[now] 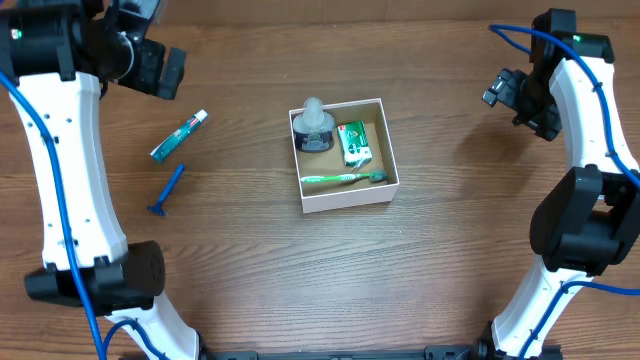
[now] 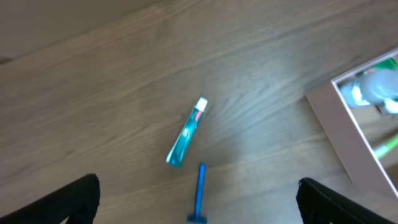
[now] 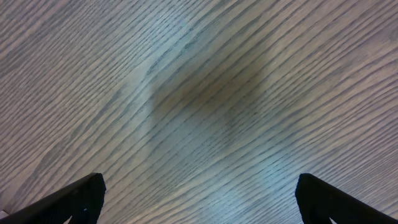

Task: Pack container
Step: 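Carry the toothbrush with the left gripper into the box, release, then move the left gripper to the toothpaste tube and grasp it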

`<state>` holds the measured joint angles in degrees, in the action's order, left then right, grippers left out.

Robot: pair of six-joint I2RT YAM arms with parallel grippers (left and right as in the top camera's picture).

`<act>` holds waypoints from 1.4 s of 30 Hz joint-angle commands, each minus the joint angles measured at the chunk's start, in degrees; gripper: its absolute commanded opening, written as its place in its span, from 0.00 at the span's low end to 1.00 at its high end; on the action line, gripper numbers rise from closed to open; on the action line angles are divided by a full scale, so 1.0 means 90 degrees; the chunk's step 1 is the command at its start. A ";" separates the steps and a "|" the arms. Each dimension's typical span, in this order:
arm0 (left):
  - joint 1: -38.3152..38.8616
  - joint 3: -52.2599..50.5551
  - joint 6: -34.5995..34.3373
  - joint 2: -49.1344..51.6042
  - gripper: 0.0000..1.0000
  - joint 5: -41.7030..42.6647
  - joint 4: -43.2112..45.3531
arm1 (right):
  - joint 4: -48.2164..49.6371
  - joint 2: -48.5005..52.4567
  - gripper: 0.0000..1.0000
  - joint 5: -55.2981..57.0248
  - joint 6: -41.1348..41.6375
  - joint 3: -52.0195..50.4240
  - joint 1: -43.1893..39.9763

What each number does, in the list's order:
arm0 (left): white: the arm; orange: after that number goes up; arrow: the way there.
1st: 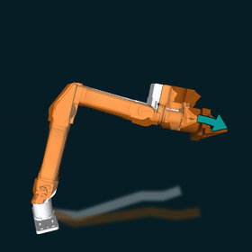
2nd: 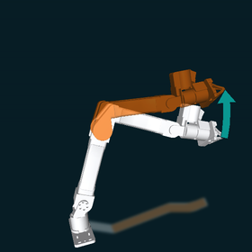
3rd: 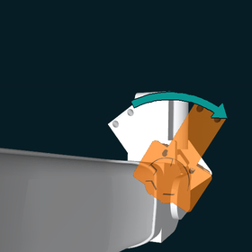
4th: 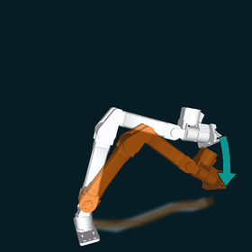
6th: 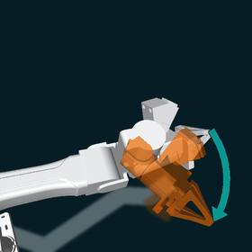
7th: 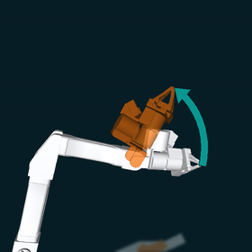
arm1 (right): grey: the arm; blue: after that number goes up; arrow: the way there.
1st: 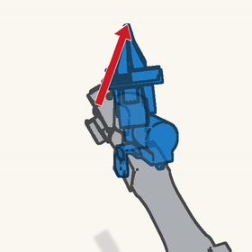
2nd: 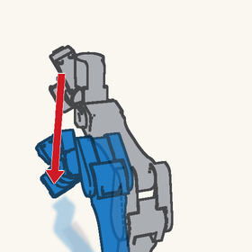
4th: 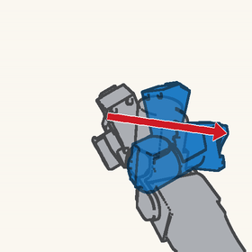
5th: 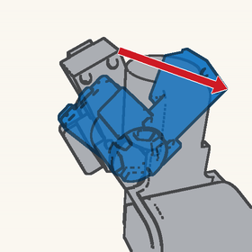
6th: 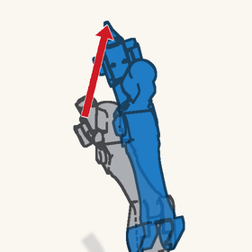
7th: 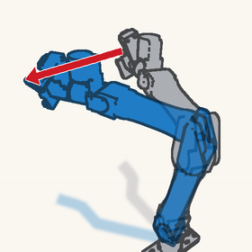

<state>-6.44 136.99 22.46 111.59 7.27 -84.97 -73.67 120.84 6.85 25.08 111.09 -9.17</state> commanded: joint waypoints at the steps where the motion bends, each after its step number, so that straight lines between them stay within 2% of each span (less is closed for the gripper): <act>1: -0.0323 -0.1229 0.0420 0.0600 1.00 0.0610 0.0627 | 0.0017 -0.0056 1.00 0.0070 0.0032 0.0024 0.0010; 3: -0.0325 -0.1511 0.0821 0.1086 1.00 0.0690 0.0760 | 0.0017 -0.0056 1.00 0.0070 0.0029 0.0024 0.0010; 9: -0.0330 -0.1513 0.0988 0.2518 1.00 0.0695 0.1032 | 0.0017 -0.0056 1.00 0.0070 0.0032 0.0024 0.0010; 13: -0.0333 -0.1515 0.0954 0.2846 1.00 -0.0170 0.1350 | 0.0017 -0.0056 1.00 0.0070 0.0029 0.0024 0.0010; 15: -0.0342 -0.1515 0.0959 0.3048 0.99 -0.0146 0.1399 | 0.0017 -0.0056 1.00 0.0070 0.0032 0.0024 0.0010; 17: -0.0342 -0.1515 0.0959 0.3235 0.94 -0.0036 0.1532 | 0.0017 -0.0056 1.00 0.0070 0.0029 0.0024 0.0010; 23: -0.0350 -0.1520 0.0969 0.3485 0.93 0.0134 0.1780 | 0.0017 -0.0056 1.00 0.0070 0.0029 0.0024 0.0010; 26: -0.0364 -0.1520 0.1005 0.3485 0.64 0.0124 0.1999 | 0.0017 -0.0056 1.00 0.0070 0.0029 0.0024 0.0010; 28: -0.0364 -0.1520 0.1008 0.3485 0.59 0.0097 0.2030 | 0.0017 -0.0056 1.00 0.0070 0.0029 0.0024 0.0010; 33: -0.0362 -0.1520 0.0920 0.3485 0.25 -0.0039 0.1841 | 0.0017 -0.0056 1.00 0.0070 0.0032 0.0024 0.0010; 39: -0.0342 -0.1518 0.0709 0.3483 0.11 0.0058 0.1484 | 0.0017 -0.0056 1.00 0.0068 0.0029 0.0024 0.0010; 42: -0.0243 -0.1311 0.0595 0.3468 0.13 0.0347 0.1384 | 0.0017 -0.0056 1.00 0.0070 0.0029 0.0024 0.0010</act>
<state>-9.41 123.15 29.15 142.10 7.51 -71.35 -73.65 120.84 6.87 25.08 111.09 -9.17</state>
